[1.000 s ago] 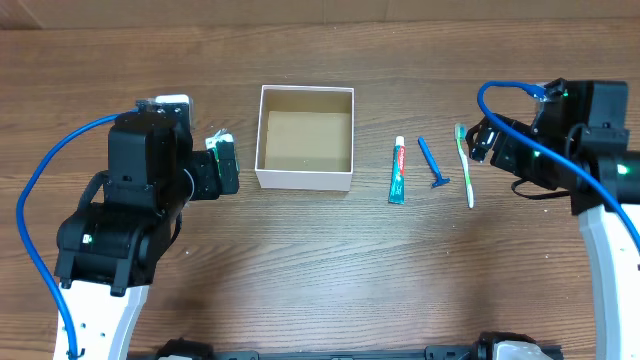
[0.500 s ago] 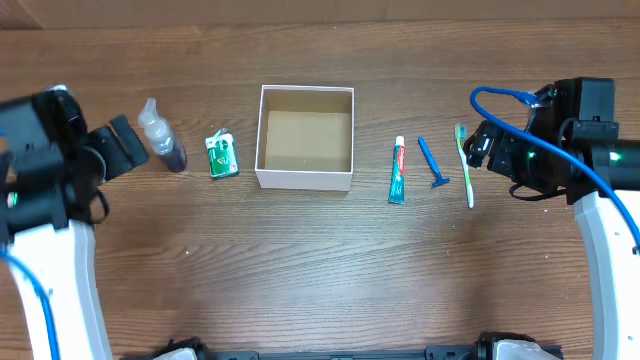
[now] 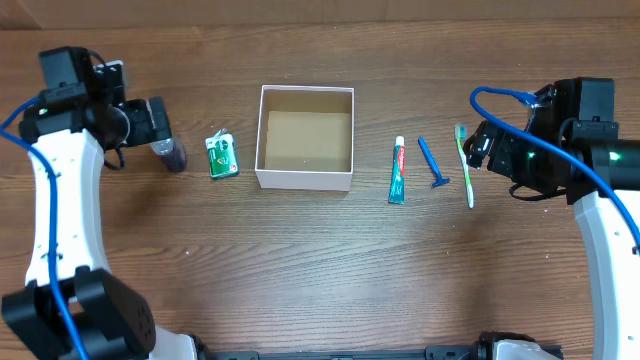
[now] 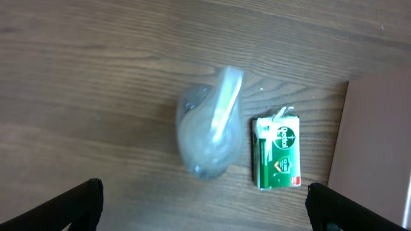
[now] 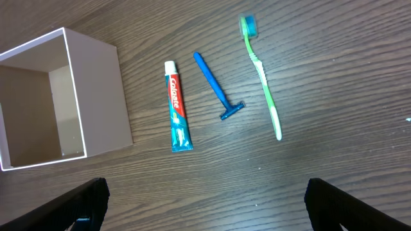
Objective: Pack container
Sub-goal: 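Move the left gripper over the clear spray bottle, then close the left gripper on the spray bottle and lift it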
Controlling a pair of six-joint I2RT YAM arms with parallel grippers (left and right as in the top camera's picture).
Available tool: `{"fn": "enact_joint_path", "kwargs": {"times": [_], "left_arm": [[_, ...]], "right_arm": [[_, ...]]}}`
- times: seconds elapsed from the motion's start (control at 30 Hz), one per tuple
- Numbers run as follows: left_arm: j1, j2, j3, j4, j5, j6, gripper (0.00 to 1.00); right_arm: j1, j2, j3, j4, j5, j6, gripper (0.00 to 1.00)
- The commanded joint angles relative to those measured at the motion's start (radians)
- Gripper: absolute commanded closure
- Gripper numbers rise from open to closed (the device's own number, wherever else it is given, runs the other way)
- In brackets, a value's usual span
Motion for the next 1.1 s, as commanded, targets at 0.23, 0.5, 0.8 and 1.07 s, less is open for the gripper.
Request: {"fn": "enact_joint_path", "kwargs": {"times": [0.23,0.5,0.8,1.07], "left_arm": [[-0.051,0.174,0.024,0.044,-0.024,0.077,0.14],[-0.052,0.199,0.024,0.045,-0.047,0.077,0.33],[-0.05,0.2,0.024,0.029,-0.047,0.077,0.73],[-0.05,0.198,0.025,0.022,-0.047,0.074,0.83]], "right_arm": [[-0.001,-0.003,0.022,-0.008,0.013,-0.003,0.0],[-0.001,-0.003,0.022,-0.042,0.014,-0.004,0.0],[-0.001,-0.003,0.022,-0.042,0.014,-0.004,0.0],[-0.001,-0.003,0.022,-0.042,0.014,-0.004,0.0]]}}
